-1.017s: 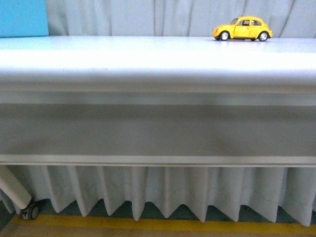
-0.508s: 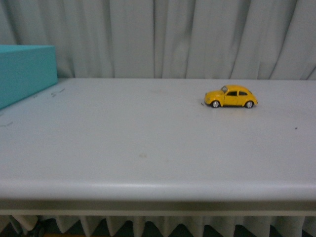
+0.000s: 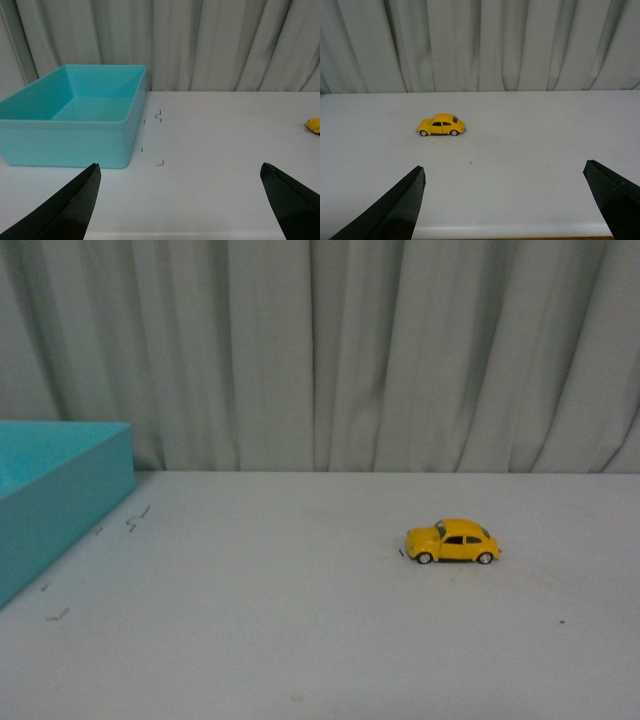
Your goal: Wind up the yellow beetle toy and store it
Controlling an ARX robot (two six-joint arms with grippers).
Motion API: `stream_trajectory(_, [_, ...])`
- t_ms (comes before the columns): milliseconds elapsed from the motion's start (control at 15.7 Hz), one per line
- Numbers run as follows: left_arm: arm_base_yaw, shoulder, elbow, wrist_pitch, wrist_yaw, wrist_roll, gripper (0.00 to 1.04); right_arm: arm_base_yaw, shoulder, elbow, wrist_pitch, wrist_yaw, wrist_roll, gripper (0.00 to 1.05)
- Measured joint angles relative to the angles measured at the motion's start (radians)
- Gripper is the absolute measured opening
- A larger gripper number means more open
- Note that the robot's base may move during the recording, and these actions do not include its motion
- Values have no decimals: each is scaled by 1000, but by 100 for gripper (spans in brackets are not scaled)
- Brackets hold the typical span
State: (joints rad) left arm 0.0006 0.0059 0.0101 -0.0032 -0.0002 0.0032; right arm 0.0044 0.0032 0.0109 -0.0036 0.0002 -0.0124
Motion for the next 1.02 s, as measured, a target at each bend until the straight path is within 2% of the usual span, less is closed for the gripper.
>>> stream_trajectory(1017, [0,0,0,0,0,0,98,0,0,0,0,0,3,98])
